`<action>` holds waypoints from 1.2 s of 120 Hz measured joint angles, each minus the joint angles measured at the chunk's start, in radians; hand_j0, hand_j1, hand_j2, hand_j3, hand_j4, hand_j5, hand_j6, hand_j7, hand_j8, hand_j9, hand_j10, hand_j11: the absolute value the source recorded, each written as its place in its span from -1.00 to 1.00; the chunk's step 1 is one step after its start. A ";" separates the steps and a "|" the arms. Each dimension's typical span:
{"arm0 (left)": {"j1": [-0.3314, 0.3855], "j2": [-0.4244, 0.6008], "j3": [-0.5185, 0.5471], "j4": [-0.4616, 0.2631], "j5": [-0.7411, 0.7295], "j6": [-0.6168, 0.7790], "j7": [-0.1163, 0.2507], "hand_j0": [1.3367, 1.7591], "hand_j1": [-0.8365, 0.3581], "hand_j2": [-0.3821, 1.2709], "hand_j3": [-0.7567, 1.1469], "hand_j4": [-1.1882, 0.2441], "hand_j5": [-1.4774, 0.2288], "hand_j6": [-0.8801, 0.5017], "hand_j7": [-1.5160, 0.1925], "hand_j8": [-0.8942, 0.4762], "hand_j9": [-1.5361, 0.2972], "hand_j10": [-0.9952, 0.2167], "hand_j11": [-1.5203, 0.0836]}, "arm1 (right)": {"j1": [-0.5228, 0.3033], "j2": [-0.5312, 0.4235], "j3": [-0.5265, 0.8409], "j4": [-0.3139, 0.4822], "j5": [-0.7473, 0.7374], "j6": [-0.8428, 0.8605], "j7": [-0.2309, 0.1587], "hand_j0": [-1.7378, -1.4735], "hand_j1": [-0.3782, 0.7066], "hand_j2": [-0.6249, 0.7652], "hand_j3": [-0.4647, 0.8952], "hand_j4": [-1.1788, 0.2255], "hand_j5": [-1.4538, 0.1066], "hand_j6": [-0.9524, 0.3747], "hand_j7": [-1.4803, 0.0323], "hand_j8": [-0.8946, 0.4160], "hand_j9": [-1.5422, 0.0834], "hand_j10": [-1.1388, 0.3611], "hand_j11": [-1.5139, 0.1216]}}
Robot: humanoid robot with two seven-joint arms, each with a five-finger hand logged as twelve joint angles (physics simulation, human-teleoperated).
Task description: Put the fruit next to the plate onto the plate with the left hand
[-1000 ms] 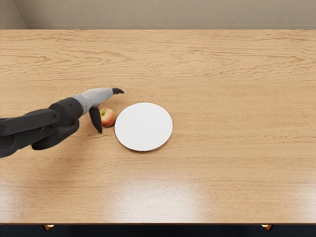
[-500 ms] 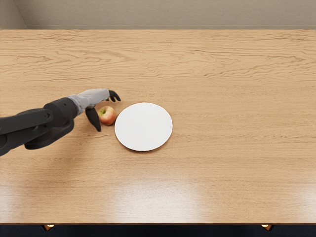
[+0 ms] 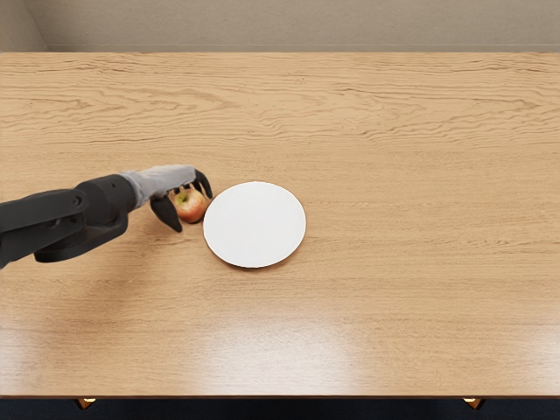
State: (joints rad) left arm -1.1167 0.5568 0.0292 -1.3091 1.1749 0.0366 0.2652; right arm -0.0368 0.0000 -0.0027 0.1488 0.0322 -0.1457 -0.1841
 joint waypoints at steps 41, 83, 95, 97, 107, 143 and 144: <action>-0.002 0.004 -0.001 -0.006 0.002 -0.022 0.002 0.51 -0.02 -0.39 -0.20 0.02 -0.16 -0.35 -0.03 -0.38 -0.09 -0.24 0.03 | 0.000 0.000 0.000 0.000 0.000 0.000 0.000 -0.40 -0.95 -0.10 -0.32 0.68 0.86 0.43 0.96 0.36 0.90 0.52 0.85; -0.019 0.056 -0.004 -0.022 -0.014 -0.072 0.012 0.50 -0.06 -0.32 -0.20 -0.03 -0.33 -0.30 -0.19 -0.38 -0.24 -0.38 -0.15 | 0.000 0.000 0.000 0.000 0.000 0.000 0.000 -0.40 -0.95 -0.10 -0.32 0.68 0.86 0.43 0.96 0.36 0.90 0.52 0.85; -0.030 0.092 -0.005 -0.059 -0.035 -0.093 0.027 0.50 -0.06 -0.29 -0.20 -0.05 -0.32 -0.29 -0.21 -0.36 -0.26 -0.41 -0.18 | 0.000 0.000 0.000 0.000 0.000 0.000 0.000 -0.40 -0.95 -0.10 -0.32 0.68 0.86 0.43 0.96 0.36 0.90 0.52 0.85; -0.033 0.106 -0.006 -0.069 -0.038 -0.096 0.029 0.50 -0.06 -0.27 -0.20 -0.06 -0.32 -0.28 -0.21 -0.37 -0.27 -0.41 -0.18 | 0.000 0.000 0.000 0.000 0.000 0.000 0.000 -0.40 -0.95 -0.10 -0.32 0.68 0.86 0.43 0.96 0.36 0.90 0.52 0.85; -0.037 0.136 -0.019 -0.123 -0.048 -0.103 0.033 0.50 -0.05 -0.31 -0.20 -0.09 -0.32 -0.28 -0.22 -0.37 -0.28 -0.42 -0.20 | 0.000 0.000 0.000 0.000 0.000 0.000 0.000 -0.40 -0.95 -0.10 -0.32 0.68 0.86 0.43 0.96 0.36 0.90 0.52 0.85; -0.088 0.120 -0.102 -0.199 -0.061 -0.110 -0.011 0.50 -0.09 -0.29 -0.20 -0.05 -0.33 -0.24 -0.24 -0.32 -0.30 -0.45 -0.22 | 0.000 0.000 0.000 0.000 0.000 0.000 0.000 -0.40 -0.95 -0.10 -0.32 0.68 0.86 0.43 0.96 0.36 0.90 0.52 0.85; -0.089 0.116 -0.103 -0.200 -0.061 -0.110 -0.013 0.50 -0.09 -0.29 -0.20 -0.05 -0.33 -0.24 -0.24 -0.32 -0.30 -0.45 -0.22 | 0.000 0.000 0.000 0.000 0.000 0.000 0.000 -0.40 -0.95 -0.10 -0.32 0.68 0.86 0.43 0.96 0.36 0.90 0.52 0.85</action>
State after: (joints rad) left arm -1.2054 0.6724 -0.0737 -1.5094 1.1140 -0.0739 0.2520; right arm -0.0368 0.0000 -0.0028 0.1488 0.0321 -0.1457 -0.1841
